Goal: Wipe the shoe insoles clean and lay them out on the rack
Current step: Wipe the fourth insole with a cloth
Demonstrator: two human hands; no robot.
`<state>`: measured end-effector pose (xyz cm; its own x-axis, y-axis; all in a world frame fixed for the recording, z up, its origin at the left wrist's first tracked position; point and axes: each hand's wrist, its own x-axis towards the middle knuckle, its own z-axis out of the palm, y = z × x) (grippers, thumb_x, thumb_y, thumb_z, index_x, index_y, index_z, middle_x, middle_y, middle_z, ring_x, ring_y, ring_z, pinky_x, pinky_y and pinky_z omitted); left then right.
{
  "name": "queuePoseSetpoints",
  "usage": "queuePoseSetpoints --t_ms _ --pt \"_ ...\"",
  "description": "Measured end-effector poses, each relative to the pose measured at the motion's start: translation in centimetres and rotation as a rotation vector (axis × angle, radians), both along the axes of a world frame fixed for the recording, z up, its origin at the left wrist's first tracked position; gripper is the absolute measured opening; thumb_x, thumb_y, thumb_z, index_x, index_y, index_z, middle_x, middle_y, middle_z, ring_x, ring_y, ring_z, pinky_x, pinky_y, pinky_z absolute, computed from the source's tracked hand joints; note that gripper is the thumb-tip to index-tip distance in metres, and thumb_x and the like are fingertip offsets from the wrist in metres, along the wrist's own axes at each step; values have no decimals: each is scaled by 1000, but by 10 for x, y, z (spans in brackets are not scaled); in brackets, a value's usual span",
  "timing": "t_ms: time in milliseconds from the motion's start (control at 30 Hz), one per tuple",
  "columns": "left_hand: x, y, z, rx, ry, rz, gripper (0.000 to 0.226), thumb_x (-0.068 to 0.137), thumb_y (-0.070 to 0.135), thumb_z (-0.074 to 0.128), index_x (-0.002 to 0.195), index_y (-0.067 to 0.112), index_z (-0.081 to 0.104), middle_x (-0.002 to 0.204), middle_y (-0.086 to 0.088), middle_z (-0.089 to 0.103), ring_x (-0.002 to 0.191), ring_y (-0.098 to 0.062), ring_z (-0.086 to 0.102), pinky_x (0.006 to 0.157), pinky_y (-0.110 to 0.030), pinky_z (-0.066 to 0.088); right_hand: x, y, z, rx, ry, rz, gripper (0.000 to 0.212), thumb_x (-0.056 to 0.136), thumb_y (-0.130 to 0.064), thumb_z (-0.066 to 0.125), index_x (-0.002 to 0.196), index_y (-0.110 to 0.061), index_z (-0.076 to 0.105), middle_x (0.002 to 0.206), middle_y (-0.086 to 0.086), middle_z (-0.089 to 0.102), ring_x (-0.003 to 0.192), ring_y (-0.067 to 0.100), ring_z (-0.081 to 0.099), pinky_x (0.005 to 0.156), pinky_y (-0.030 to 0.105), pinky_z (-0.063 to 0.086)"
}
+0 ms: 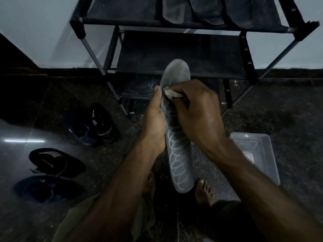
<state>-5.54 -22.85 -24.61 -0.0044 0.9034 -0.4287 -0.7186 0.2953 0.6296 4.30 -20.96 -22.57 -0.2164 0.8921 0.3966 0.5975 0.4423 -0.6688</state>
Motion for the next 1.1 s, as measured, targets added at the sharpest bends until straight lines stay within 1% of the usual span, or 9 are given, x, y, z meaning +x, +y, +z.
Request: queuePoseSetpoints --t_ms 100,233,333,467,600,667,867,1033,1100 --pt "0 0 0 31 29 -32 54 102 48 32 120 7 61 117 -15 68 108 -26 65 98 -38 49 7 7 0 0 1 -12 13 93 -14 65 102 -9 72 97 5 70 85 11 65 75 19 53" --pt "5 0 1 12 48 -41 48 100 45 36 106 8 65 107 -16 60 102 -30 54 95 -42 42 19 17 -3 -14 28 -56 16 93 -19 64 104 -10 73 100 4 71 91 11 65 81 23 53" --pt "3 0 -1 14 42 -20 47 101 43 35 103 10 69 100 -10 71 97 -22 67 86 -34 51 7 7 0 -31 69 -18 13 92 -17 65 101 -11 73 96 0 70 88 5 63 79 13 49" --pt "0 0 1 22 18 6 52 102 37 35 90 10 78 100 -12 74 95 -21 72 77 -28 58 -5 -4 4 -46 112 42 13 91 -12 66 102 -10 72 96 -2 70 87 2 62 80 10 48" --pt "5 0 7 4 22 -44 49 104 38 30 128 6 57 108 -8 72 103 -18 67 85 -30 53 9 9 3 -65 82 -52 12 92 -21 67 99 -12 72 93 -2 69 84 6 63 75 17 50" --pt "7 0 7 13 47 -61 52 104 37 27 137 3 48 108 0 69 105 -11 63 84 -28 54 12 12 4 -109 105 -63 13 92 -23 65 97 -13 72 90 -3 69 81 3 62 72 14 49" --pt "1 0 3 12 71 -45 59 103 50 24 114 7 63 108 -12 72 102 -23 70 82 -32 58 7 5 14 -277 103 167 13 93 -19 64 99 -14 74 87 -13 70 81 -6 65 71 7 48" --pt "3 1 1 18 124 -95 72 99 60 15 138 11 52 130 -14 63 121 -27 59 105 -41 46 17 12 9 -211 81 36 13 92 -25 66 92 -15 75 80 -13 68 75 -3 62 66 6 43" --pt "2 1 -1 22 129 -93 73 99 62 14 134 13 55 128 -13 64 121 -26 60 106 -43 45 16 11 9 -245 114 20 12 92 -25 66 90 -16 74 80 -13 69 73 -2 64 65 7 46"
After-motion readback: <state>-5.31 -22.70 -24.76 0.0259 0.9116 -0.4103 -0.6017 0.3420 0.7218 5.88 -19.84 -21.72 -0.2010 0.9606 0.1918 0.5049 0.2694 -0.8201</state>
